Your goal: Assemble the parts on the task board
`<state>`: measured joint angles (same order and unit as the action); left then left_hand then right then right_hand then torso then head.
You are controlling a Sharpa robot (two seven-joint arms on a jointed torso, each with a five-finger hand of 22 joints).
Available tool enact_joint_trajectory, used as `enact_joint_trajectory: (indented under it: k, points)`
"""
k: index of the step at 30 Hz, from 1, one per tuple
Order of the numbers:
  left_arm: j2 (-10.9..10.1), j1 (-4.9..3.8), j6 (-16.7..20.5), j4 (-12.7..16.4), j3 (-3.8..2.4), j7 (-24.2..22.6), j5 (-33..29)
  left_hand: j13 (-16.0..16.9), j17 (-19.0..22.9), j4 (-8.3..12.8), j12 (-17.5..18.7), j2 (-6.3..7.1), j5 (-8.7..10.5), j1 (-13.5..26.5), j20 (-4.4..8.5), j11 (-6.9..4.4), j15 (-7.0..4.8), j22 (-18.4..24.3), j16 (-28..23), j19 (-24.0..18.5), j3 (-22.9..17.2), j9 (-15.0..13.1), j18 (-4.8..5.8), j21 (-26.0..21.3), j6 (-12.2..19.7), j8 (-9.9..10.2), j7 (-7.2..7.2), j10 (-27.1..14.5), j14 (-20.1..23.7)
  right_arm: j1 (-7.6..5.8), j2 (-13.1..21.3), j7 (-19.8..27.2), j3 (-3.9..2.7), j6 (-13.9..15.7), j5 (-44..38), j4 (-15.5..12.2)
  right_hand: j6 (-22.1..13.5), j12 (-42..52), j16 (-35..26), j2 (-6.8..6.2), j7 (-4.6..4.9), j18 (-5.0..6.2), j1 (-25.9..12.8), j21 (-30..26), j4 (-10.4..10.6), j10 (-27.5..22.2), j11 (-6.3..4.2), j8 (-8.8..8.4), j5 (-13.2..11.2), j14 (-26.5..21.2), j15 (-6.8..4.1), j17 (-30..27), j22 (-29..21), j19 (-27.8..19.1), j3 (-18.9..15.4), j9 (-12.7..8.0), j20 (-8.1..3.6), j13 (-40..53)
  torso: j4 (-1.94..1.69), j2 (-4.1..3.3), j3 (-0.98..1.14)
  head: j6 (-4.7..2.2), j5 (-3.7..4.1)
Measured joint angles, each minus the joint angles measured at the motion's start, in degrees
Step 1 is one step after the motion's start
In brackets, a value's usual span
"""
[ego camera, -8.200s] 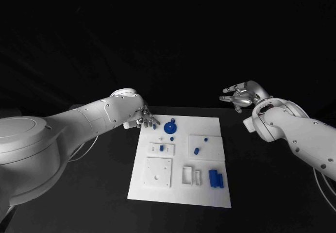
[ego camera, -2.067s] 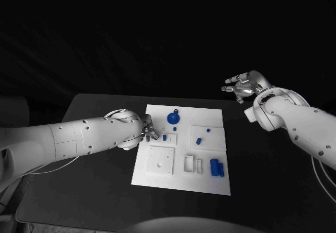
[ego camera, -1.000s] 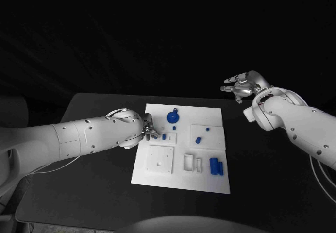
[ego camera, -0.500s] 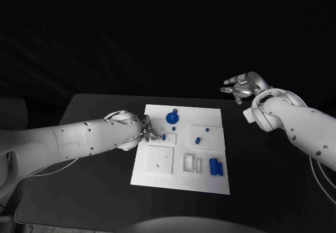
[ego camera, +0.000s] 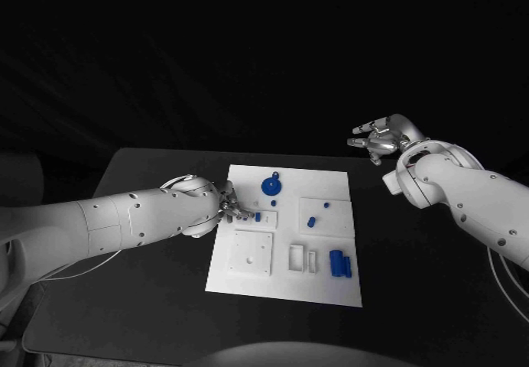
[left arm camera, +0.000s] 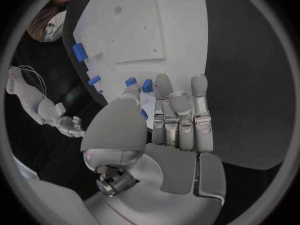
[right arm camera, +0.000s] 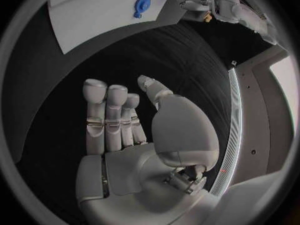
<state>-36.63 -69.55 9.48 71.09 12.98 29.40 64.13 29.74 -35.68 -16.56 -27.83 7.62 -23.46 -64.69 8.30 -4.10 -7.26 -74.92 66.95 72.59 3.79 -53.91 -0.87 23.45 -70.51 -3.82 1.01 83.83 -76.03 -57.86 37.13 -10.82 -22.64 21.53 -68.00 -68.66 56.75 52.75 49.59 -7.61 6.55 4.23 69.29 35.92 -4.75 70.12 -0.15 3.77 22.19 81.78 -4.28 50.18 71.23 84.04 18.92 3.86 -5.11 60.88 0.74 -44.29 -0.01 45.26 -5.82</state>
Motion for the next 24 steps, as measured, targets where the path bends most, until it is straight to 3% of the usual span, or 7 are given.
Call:
enact_joint_trajectory:
  k: [5, 8, 12, 15, 16, 21, 24]
  points:
    - [-0.4, 0.07, 0.4, 0.3, -0.14, 0.0, -0.2, 0.1, 0.1, 0.0, 0.5, 1.51, 2.23, 1.6, 0.00, 0.00, 0.00, 0.0, 0.0, 0.0, -0.8, -0.3, 0.00, -0.4, 0.4, 0.1, -0.38, 0.0, 0.0, 0.02, 0.0, 0.0, 0.00, 0.0, 0.0, 0.0, 0.0, 0.0, 0.0, 0.00, 0.00, 0.00, 0.0, 0.0, 0.0, 0.0, 0.01, 0.00, 0.0, 0.0, 0.00, 0.0, 0.0, 0.0, 0.0, 0.0, 0.00, 0.0, 0.01, 0.01, 0.03, -0.04, -0.06]
    - [-0.8, 0.18, 0.5, 0.7, -0.32, 0.0, -0.3, 0.2, 0.2, 0.0, 0.8, 2.56, 8.22, 3.3, -0.20, 0.00, 0.00, 0.0, -0.2, 0.2, -0.8, -0.3, 0.00, -0.6, 0.5, 0.2, -0.50, 0.0, 0.0, 0.04, 0.0, 0.0, 0.00, 0.0, 0.0, 0.0, 0.0, 0.0, 0.0, 0.00, 0.01, 0.00, 0.0, 0.0, 0.0, 0.0, 0.01, 0.00, 0.0, 0.0, 0.00, 0.0, 0.0, 0.0, 0.0, 0.0, 0.00, 0.0, 0.03, 0.01, 0.04, -0.04, -0.07]
    - [-1.2, 0.31, 0.5, 1.0, -0.93, 0.1, -0.5, 0.2, 0.3, -0.1, 1.1, 3.37, 12.26, 4.8, -0.21, 0.00, 0.20, 0.0, -0.2, 0.2, -0.7, 0.0, 0.00, -0.6, 0.7, 0.4, -0.71, 0.0, 0.2, 0.07, 0.1, 0.0, 0.00, 0.0, 0.0, 0.0, 0.0, 0.0, 0.0, 0.00, 0.01, 0.00, 0.0, 0.0, 0.0, 0.0, 0.02, 0.00, 0.0, 0.0, 0.00, 0.0, 0.0, 0.0, 0.0, 0.0, 0.00, 0.0, 0.03, 0.00, 0.04, -0.01, -0.08]
    - [-1.4, 0.31, 0.6, 1.2, -1.45, 0.1, -0.7, 0.3, 0.3, -0.4, 1.2, 4.91, 19.08, 8.1, -0.22, 0.00, 0.20, 0.0, -0.2, 0.2, 0.4, 0.2, 0.00, -0.9, 1.1, 0.3, -0.70, 0.0, 0.2, 0.11, 0.2, 0.0, 0.00, 0.0, 0.1, 0.0, 0.0, 0.0, 0.0, 0.00, 0.01, 0.00, 0.0, 0.0, 0.0, 0.0, 0.03, 0.00, 0.0, 0.0, 0.00, 0.0, 0.0, 0.0, 0.0, 0.0, 0.00, 0.0, 0.04, 0.00, 0.04, 0.03, 0.00]
    - [-1.5, 0.31, 0.7, 1.2, -1.61, 0.1, -0.7, 0.3, 0.3, -0.4, 1.2, 5.23, 19.87, 8.9, -0.22, 0.00, 0.20, 0.0, -0.2, 0.2, 0.5, 0.2, 0.00, -0.9, 1.1, 0.2, -0.70, 0.0, 0.2, 0.13, 0.2, 0.0, 0.00, 0.0, 0.1, 0.0, 0.0, 0.0, 0.0, 0.00, 0.01, 0.00, 0.0, 0.0, 0.0, 0.0, 0.03, 0.00, 0.0, 0.0, 0.00, 0.0, 0.0, 0.0, 0.0, 0.0, 0.00, 0.0, 0.04, 0.00, 0.04, 0.03, 0.02]
    - [-1.8, 0.31, 1.0, 1.4, -2.60, 0.2, -0.9, 0.3, 0.4, -0.4, 1.5, 5.09, 20.31, 8.8, -0.22, 0.00, 0.20, 0.0, -0.4, 0.2, 0.0, 0.4, 0.00, -0.9, 1.1, 0.2, -0.70, 0.0, 0.2, 0.22, 0.2, 0.0, 0.00, 0.0, 0.1, 0.1, 0.0, 0.0, 0.0, 0.00, 0.01, 0.00, 0.0, 0.0, 0.0, 0.0, 0.03, 0.00, 0.0, 0.0, 0.00, 0.0, 0.0, 0.0, 0.0, 0.0, 0.00, 0.0, 0.04, 0.00, 0.04, 0.05, 0.07]
    - [-2.1, 0.31, 1.6, 1.6, -3.35, 0.0, -1.2, 0.2, 0.8, -0.2, 2.4, 2.99, 18.78, 6.7, -0.27, 0.41, 0.57, 0.0, -1.1, 0.2, -1.6, 2.8, 0.00, -1.6, 2.9, 0.2, -1.25, 0.2, 0.7, 0.27, 0.3, 0.0, 0.00, 0.0, 0.1, 0.1, 0.0, 0.0, 0.0, 0.00, 0.01, 0.00, 0.0, 0.0, 0.0, 0.0, 0.04, 0.00, 0.0, 0.0, 0.00, 0.0, 0.0, 0.0, 0.0, 0.0, 0.00, 0.0, 0.04, 0.00, 0.04, 0.04, 0.09]
